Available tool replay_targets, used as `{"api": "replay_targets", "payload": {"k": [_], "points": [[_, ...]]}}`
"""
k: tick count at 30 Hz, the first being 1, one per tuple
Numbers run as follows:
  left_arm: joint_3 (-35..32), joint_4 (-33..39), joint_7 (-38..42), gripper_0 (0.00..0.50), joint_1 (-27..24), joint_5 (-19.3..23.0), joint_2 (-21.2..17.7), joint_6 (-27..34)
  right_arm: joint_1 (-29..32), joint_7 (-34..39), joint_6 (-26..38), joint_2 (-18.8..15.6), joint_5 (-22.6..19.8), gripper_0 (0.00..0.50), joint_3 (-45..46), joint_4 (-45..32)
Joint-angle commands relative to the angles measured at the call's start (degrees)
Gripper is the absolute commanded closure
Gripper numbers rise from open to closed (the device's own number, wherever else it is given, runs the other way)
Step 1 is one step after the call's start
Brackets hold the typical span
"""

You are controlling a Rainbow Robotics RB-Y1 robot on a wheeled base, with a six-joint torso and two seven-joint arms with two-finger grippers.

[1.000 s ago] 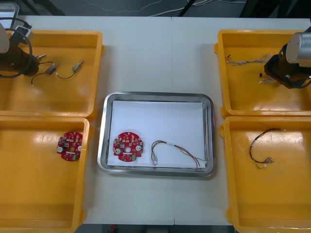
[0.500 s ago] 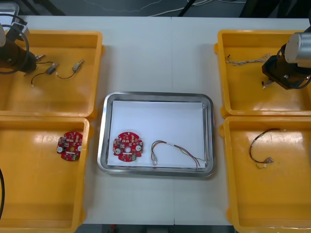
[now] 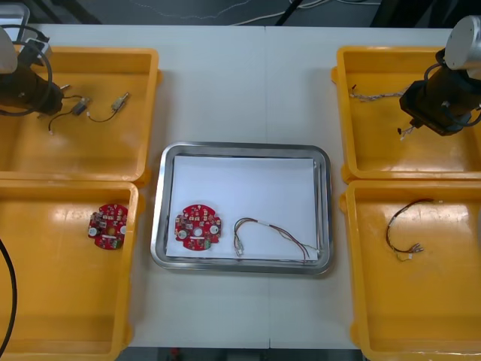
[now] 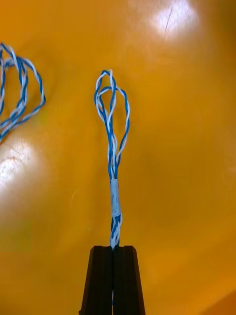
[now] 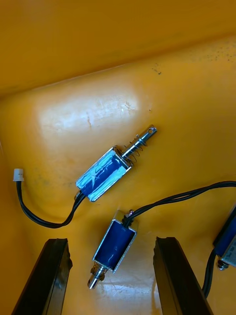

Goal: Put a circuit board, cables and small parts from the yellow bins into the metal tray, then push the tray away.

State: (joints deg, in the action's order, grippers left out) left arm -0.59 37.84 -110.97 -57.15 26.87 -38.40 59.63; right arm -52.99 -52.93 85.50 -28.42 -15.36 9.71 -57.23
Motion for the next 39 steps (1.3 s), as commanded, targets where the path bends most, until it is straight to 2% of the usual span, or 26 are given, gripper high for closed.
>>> {"api": "replay_targets", "payload": {"k": [1,10,12,13,14,15,17,22,26,35,39], "points": [[-1.7,0.2,-6.6,0.0,-3.1,-0.9,1.3,-1.1,-2.7,-0.2,2.7,-0.1,-1.3,0.5,0.8,-2.0],[-1.7,0.2,-6.5,0.0,-2.3,-1.1,1.7,-1.2,-2.3,-0.2,4.2,1.1,-2.6,0.5,1.0,-2.0],[-1.7,0.2,-6.4,0.002,-2.1,-1.1,1.6,-1.2,-2.3,-0.2,4.3,1.3,-2.7,0.389,1.0,-2.0],[-1.7,0.2,-6.4,0.002,-2.1,-1.1,1.7,-1.2,-2.2,-0.2,4.3,1.3,-2.7,0.389,1.0,-2.0],[-1.7,0.2,-6.4,0.004,-2.0,-1.2,1.6,-1.1,-2.1,-0.2,4.2,1.2,-2.7,0.183,1.0,-2.0],[-1.7,0.2,-6.4,0.003,-1.8,-1.1,1.6,-1.0,-2.1,-0.3,4.3,1.3,-2.7,0.117,1.0,-2.0],[-1.7,0.2,-6.5,0.002,-1.7,-1.1,1.6,-1.0,-2.1,-0.4,4.3,1.2,-2.7,0.066,1.0,-2.0],[-1.7,0.2,-6.8,0.004,-1.5,-0.9,1.0,-1.0,-2.5,-1.2,4.2,0.8,-2.5,0.055,1.0,-2.0],[-1.9,0.2,-7.0,0.008,-1.1,-0.8,0.5,-1.0,-2.6,-3.2,3.3,0.1,-2.1,0.003,0.8,-2.0],[-4.6,0.2,-7.4,0.014,-0.1,-0.5,0.3,-1.0,-2.7,-11.1,2.7,-1.8,-2.7,0.0,1.0,-1.1],[-5.6,0.2,-8.0,0.014,0.0,0.2,-0.3,0.8,-3.2,-13.1,-0.1,-2.5,-3.1,0.0,1.3,1.9]]}}
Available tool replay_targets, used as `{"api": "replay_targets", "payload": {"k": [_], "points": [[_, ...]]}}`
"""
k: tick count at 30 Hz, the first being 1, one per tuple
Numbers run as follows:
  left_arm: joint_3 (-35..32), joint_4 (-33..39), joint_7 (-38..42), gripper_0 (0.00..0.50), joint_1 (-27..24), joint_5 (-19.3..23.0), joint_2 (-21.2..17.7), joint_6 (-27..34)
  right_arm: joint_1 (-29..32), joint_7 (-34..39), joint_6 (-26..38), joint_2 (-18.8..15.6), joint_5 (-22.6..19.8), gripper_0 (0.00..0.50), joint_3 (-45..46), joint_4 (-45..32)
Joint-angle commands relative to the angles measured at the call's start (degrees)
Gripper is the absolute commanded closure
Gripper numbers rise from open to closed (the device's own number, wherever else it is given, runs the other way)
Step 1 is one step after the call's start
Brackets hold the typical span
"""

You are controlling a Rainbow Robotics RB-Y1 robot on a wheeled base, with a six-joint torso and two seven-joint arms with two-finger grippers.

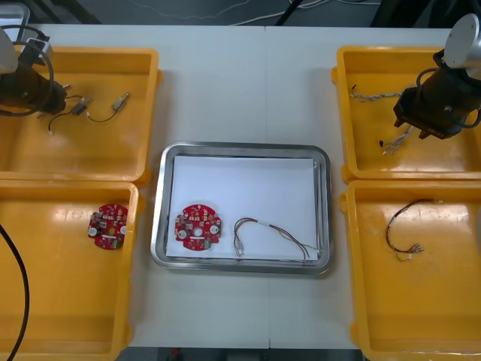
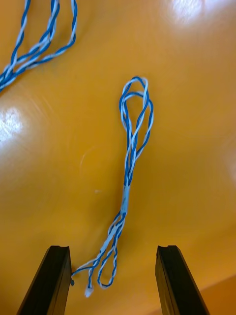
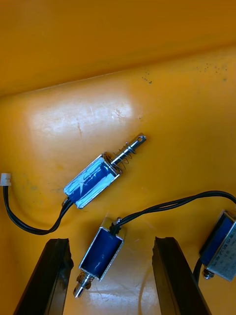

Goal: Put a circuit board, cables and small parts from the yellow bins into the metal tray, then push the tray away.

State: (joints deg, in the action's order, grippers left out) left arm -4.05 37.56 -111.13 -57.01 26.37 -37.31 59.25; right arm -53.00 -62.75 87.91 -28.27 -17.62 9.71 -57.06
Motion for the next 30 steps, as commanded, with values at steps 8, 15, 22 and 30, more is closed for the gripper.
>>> {"api": "replay_targets", "payload": {"k": [8,15,22,30], "points": [[-3.5,-0.4,-9.5,0.014,-0.1,2.1,-2.2,1.8,-4.4,-4.6,-6.2,-2.9,-1.2,0.0,1.3,7.0],[-4.0,-1.6,-10.2,0.014,-0.2,2.8,-2.5,1.3,-5.2,-5.2,-10.7,-2.9,-1.2,0.0,0.9,11.0],[-2.9,-2.8,-11.0,0.015,-0.1,3.9,-2.9,-0.5,-5.1,-5.4,-10.8,-2.9,-1.3,0.058,0.7,11.1],[-2.9,-3.6,-11.0,0.035,-0.1,3.8,-2.7,-1.8,-5.2,-5.5,-10.8,-2.9,-1.8,0.5,0.1,11.1]]}}
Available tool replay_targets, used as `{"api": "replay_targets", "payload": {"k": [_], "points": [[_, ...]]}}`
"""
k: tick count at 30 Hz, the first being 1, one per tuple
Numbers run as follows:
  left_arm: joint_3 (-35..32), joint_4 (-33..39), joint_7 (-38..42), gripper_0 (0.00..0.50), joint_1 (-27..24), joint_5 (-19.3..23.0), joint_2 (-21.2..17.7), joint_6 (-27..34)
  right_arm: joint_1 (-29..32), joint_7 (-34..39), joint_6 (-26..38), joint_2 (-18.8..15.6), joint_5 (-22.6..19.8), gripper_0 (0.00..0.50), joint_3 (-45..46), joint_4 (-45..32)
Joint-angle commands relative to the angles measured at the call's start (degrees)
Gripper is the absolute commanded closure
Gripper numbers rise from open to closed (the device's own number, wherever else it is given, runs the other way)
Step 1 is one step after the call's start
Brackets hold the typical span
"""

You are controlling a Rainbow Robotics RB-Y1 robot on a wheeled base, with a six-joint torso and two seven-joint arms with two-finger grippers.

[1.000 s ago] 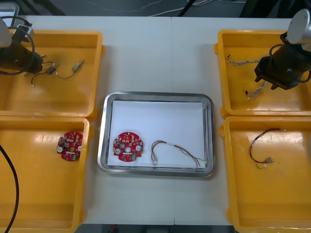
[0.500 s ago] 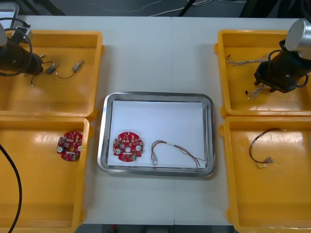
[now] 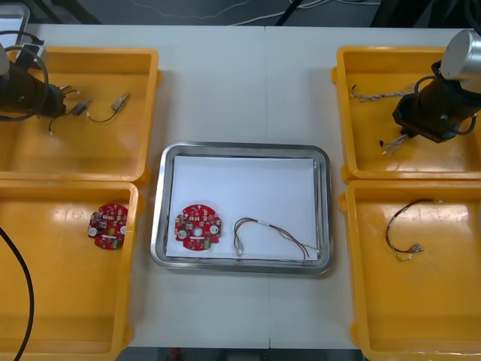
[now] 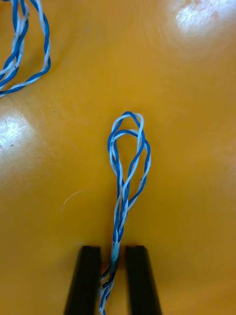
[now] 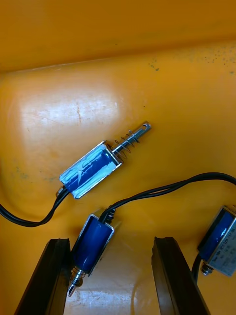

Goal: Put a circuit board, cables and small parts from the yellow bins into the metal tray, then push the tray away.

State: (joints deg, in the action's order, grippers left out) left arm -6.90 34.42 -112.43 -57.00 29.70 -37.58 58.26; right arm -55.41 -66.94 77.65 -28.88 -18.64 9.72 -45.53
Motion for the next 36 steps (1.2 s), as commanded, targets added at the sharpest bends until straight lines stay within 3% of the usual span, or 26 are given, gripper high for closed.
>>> {"api": "replay_targets", "payload": {"k": [1,5,9,15,25,28,30,33,36], "points": [[0.0,-0.5,-9.7,0.042,0.0,0.5,-2.3,-0.9,-2.8,-1.5,-0.6,-2.3,-1.0,0.5,0.1,-0.4],[0.0,-0.5,-9.7,0.083,0.3,0.5,-2.2,-1.0,-3.0,-2.1,0.8,-2.6,-0.8,0.5,0.0,-0.7],[0.3,-0.5,-9.8,0.087,0.3,0.7,-2.2,-1.0,-3.2,-3.0,4.2,-2.8,-0.2,0.5,-0.5,-4.0],[0.4,-0.5,-9.9,0.099,0.4,0.6,-2.2,-1.0,-3.1,-4.1,12.9,-3.0,0.4,0.5,-0.6,-11.9],[1.0,-0.6,-9.9,0.193,1.1,0.5,-2.0,-2.2,-1.5,-4.4,26.2,-3.0,0.5,0.5,-1.2,-26.4],[1.1,-0.6,-10.0,0.266,1.3,0.4,-1.9,-2.5,0.5,-4.1,28.8,-3.0,-0.3,0.5,-1.6,-32.2],[1.0,-0.5,-10.0,0.385,1.5,0.4,-1.8,-2.6,2.2,-3.6,30.3,-2.9,-1.7,0.5,-2.1,-36.0],[1.0,-0.6,-10.0,0.5,1.5,0.4,-1.8,-2.5,4.1,-3.1,32.2,-2.9,-4.3,0.5,-2.1,-40.5],[1.1,-0.5,-10.0,0.5,1.5,1.0,-1.8,-2.4,5.7,-2.7,32.4,-3.0,-6.6,0.5,-2.2,-44.8]]}}
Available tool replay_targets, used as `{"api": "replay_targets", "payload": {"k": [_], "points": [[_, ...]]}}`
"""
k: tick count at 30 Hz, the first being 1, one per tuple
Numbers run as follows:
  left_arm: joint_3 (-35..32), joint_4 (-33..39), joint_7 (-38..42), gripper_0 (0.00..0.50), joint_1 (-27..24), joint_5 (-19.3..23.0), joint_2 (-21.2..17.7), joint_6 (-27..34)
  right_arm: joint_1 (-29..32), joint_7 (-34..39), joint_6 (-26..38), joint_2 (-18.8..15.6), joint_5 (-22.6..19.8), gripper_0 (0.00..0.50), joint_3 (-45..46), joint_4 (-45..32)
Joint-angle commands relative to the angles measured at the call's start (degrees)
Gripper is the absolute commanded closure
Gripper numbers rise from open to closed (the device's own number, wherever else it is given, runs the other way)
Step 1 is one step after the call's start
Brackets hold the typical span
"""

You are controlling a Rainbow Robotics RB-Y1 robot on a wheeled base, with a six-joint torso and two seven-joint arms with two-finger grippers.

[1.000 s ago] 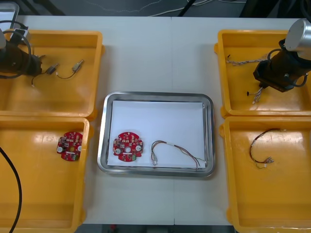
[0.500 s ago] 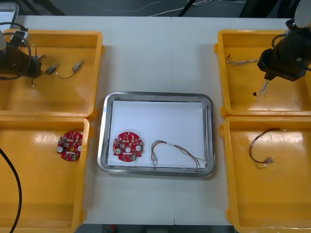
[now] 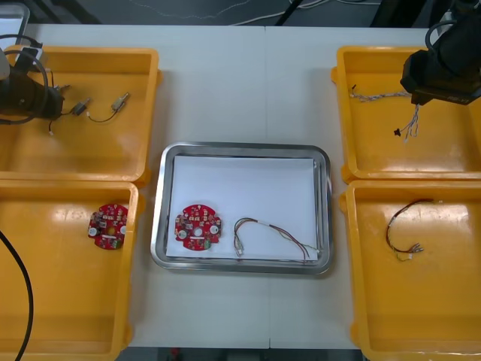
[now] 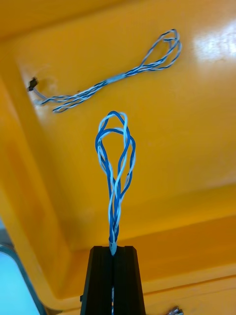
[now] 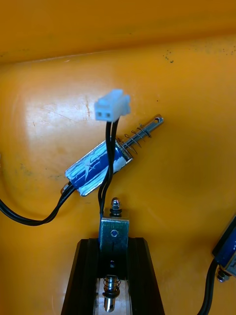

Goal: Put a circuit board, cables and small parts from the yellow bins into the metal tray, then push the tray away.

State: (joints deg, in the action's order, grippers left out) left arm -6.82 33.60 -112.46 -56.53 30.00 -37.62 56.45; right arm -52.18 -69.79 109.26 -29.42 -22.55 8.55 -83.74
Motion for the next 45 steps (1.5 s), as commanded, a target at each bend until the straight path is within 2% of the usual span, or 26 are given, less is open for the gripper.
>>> {"api": "replay_targets", "payload": {"k": [1,4,9,14,23,34,45], "points": [[0.9,0.3,-10.0,0.5,1.1,0.9,-1.8,-0.5,2.8,0.3,0.7,-2.4,-3.1,0.5,-1.0,-7.6],[0.9,1.6,-9.8,0.5,1.1,1.6,-1.8,1.2,4.8,0.6,0.7,-2.4,-5.5,0.5,-1.1,-12.4],[0.3,6.7,-8.6,0.5,1.2,1.7,-2.8,8.1,9.1,1.2,0.7,-2.5,-9.4,0.5,-1.2,-20.0],[-0.7,11.1,-7.3,0.5,1.2,2.1,-3.8,14.0,11.7,1.9,0.7,-2.5,-9.9,0.5,-1.2,-23.9],[-1.6,20.7,-3.9,0.5,3.1,3.8,-5.7,23.1,12.6,3.3,0.7,-2.4,-10.4,0.5,-1.2,-24.7],[-1.6,40.9,9.5,0.5,7.4,4.5,-6.6,40.5,13.1,5.5,0.7,-2.7,-10.4,0.5,-1.2,-25.7],[-1.6,56.0,18.7,0.5,11.4,7.7,-6.1,51.3,13.1,7.3,0.7,-4.6,-11.4,0.5,-1.1,-27.0]]}}
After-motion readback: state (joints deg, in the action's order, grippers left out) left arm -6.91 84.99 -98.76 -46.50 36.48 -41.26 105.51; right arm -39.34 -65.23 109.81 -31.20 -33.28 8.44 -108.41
